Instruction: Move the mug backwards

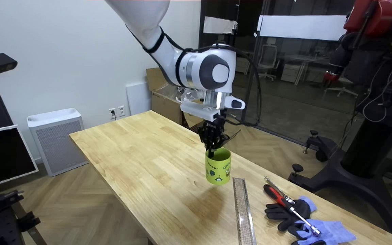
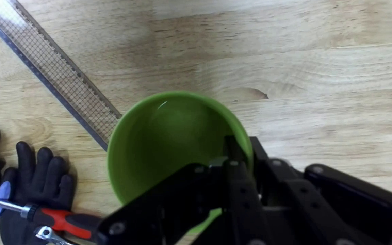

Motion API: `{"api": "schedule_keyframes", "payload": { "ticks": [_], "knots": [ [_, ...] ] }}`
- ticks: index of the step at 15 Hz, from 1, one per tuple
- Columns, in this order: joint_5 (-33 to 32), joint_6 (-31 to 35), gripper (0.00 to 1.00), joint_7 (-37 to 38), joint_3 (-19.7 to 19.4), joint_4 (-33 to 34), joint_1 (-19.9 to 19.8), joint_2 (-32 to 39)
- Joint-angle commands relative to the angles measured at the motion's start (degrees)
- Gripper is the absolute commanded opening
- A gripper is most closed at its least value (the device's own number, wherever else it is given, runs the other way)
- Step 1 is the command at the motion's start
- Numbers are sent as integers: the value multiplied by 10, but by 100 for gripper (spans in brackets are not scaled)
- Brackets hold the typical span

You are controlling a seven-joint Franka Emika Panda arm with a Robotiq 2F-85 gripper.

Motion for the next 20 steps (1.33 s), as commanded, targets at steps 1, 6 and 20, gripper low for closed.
{"api": "schedule_keyframes", "payload": {
  "ticks": [1,6,20],
  "knots": [
    [3,-28,3,8,14,72,-1,48],
    [-1,18,3,3,25,106,8,89],
    [33,-32,48,-19,56,162,3,123]
  ]
}}
